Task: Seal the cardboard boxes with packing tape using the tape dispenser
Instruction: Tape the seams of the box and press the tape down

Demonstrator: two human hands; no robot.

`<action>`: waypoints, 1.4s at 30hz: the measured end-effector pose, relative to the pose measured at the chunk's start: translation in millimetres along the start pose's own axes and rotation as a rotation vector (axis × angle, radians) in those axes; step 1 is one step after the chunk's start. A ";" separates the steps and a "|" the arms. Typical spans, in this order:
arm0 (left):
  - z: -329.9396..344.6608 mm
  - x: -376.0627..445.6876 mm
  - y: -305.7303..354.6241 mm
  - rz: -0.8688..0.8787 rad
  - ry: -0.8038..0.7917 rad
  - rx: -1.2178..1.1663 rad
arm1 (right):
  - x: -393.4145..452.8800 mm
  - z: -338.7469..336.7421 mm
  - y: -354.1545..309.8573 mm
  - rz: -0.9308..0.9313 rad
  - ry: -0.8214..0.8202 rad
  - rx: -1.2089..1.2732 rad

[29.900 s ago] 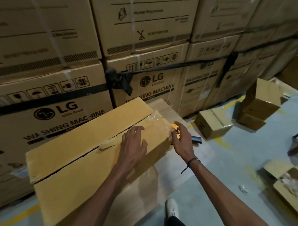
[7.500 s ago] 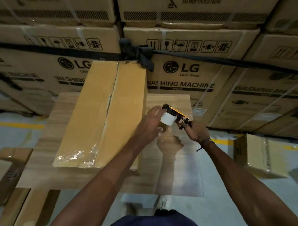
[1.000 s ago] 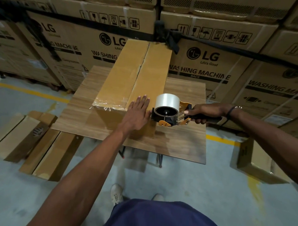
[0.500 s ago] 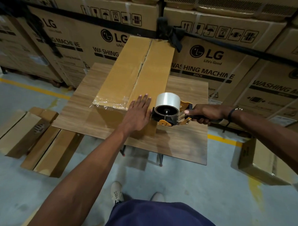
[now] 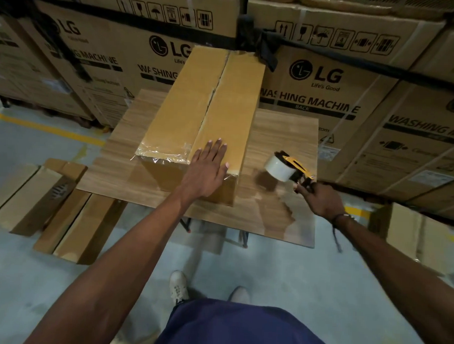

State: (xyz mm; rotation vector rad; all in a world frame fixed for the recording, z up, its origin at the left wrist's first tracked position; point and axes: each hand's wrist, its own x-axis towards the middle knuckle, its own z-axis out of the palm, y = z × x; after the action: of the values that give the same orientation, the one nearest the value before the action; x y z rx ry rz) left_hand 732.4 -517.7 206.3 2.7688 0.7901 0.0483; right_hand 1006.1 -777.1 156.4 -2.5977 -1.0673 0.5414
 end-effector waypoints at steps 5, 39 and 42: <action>-0.5 0.9 -0.1 0.001 -0.007 -0.008 | -1.2 68.2 -26.1 0.134 0.057 0.028; -22.0 18.9 -79.3 0.485 -0.025 0.241 | 11.6 83.7 -247.2 -0.335 0.632 0.287; -22.8 19.6 -107.0 0.602 0.022 0.296 | 13.3 86.6 -246.0 -0.324 0.676 0.273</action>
State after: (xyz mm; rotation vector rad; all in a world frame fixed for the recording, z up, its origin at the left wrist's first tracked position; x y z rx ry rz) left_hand 691.8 -414.5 199.9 3.1858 -0.0661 0.0794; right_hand 826.1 -588.6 172.4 -2.0576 -1.0404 -0.2428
